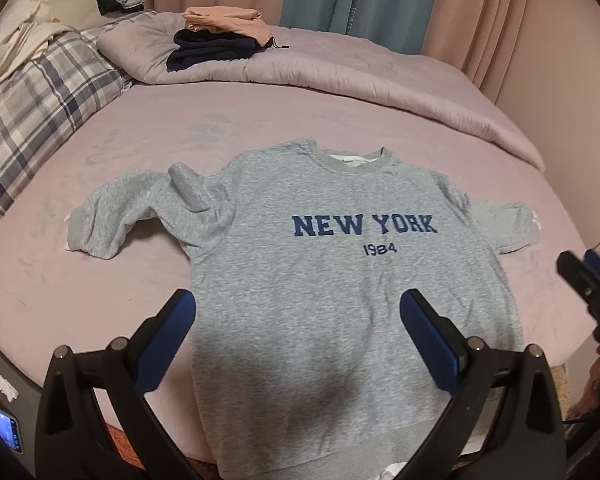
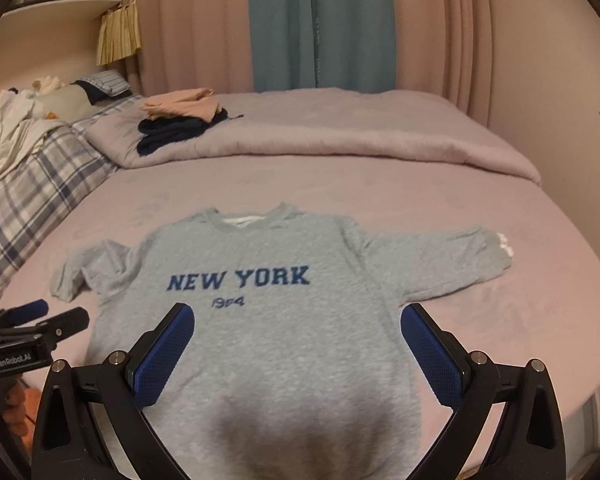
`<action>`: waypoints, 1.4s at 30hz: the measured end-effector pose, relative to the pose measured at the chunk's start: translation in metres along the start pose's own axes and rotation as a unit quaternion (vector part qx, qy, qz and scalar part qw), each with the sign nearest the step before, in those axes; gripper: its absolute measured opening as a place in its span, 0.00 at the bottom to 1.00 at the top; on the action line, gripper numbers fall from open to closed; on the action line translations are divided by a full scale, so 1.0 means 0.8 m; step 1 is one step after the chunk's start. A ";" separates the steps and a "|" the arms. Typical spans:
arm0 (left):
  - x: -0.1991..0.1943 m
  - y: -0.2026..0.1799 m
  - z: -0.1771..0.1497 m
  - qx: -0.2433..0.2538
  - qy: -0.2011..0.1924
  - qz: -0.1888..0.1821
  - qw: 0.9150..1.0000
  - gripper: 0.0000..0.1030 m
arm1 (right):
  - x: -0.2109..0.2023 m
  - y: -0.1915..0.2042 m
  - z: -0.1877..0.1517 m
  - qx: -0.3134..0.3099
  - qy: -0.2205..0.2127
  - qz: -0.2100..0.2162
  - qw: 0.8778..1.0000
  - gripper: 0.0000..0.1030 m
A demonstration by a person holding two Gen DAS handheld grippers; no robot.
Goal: Fold small clothes
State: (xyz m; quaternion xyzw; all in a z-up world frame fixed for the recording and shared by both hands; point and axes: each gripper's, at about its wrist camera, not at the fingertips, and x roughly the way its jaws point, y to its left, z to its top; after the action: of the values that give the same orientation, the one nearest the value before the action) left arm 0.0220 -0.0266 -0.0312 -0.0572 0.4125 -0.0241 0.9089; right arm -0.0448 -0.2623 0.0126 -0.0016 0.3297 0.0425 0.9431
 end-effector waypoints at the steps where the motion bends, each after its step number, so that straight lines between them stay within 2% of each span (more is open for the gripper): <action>1: 0.000 -0.002 -0.001 0.003 0.000 0.003 1.000 0.99 | -0.001 0.001 0.000 -0.002 -0.003 -0.003 1.000 0.99; 11: 0.001 -0.015 -0.005 0.011 0.007 -0.008 1.000 0.99 | 0.004 0.003 0.004 0.008 0.001 0.005 1.000 0.99; 19: 0.006 -0.014 -0.005 -0.004 0.013 -0.025 1.000 0.99 | 0.009 -0.010 -0.001 0.024 0.014 0.018 0.999 0.99; 42: 0.005 -0.012 -0.005 -0.024 0.008 -0.048 0.999 0.98 | 0.015 -0.024 -0.005 0.048 0.022 0.017 0.998 0.99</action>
State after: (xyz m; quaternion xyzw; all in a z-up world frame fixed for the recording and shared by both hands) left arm 0.0213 -0.0369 -0.0356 -0.0990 0.4170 -0.0583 0.9016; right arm -0.0364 -0.2808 0.0018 0.0484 0.3523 0.0431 0.9336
